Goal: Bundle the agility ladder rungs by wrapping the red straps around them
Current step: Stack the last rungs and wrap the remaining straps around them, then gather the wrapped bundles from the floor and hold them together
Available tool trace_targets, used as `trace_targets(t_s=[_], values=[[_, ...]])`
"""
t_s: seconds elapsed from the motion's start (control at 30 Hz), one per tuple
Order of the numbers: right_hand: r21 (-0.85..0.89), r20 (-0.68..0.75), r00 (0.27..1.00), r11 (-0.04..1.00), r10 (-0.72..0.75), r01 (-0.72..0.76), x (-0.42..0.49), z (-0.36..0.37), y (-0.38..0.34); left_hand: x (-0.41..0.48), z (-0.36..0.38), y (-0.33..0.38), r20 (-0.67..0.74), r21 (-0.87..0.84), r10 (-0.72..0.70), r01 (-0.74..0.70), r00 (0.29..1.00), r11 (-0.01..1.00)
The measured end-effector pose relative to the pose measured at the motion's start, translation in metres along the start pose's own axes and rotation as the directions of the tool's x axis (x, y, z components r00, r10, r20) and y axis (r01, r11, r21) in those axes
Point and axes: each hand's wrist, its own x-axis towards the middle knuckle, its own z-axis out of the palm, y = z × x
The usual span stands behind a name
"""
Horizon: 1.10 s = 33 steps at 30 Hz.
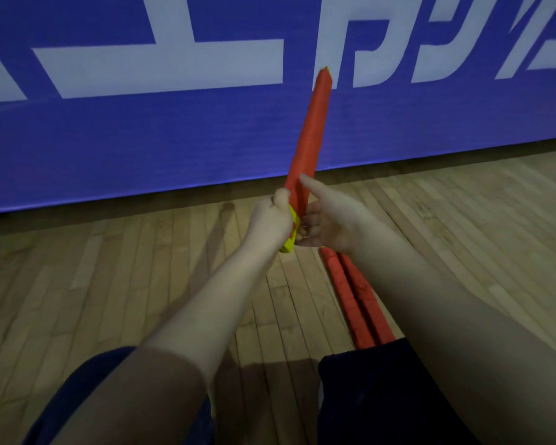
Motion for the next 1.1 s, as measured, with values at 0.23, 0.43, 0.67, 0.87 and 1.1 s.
trace_targets(t_s=[0.23, 0.43, 0.67, 0.87, 1.1], values=[[0.122, -0.070, 0.997, 0.992, -0.015, 0.024, 0.002, 0.002, 0.000, -0.018, 0.018, -0.003, -0.036, 0.110, 0.128, -0.123, 0.991, 0.986], [-0.082, -0.424, 0.880, 0.977, -0.214, 0.198, 0.015, -0.031, 0.007, -0.010, 0.030, -0.020, -0.042, 0.092, 0.062, -0.058, 0.997, 0.994], [-0.526, -0.536, 0.801, 0.848, -0.266, -0.070, 0.006, -0.106, 0.032, 0.017, 0.035, -0.045, 0.066, 0.045, -0.171, 0.168, 0.983, 0.985], [-0.642, -0.483, 0.858, 0.737, -0.174, -0.211, -0.007, -0.151, 0.019, 0.025, 0.057, -0.044, 0.286, 0.050, -0.296, 0.294, 0.911, 0.954], [-0.648, -0.465, 0.885, 0.694, -0.035, -0.313, 0.000, -0.194, 0.067, 0.042, 0.133, -0.069, 0.365, -0.025, -0.467, 0.510, 0.805, 0.860]])
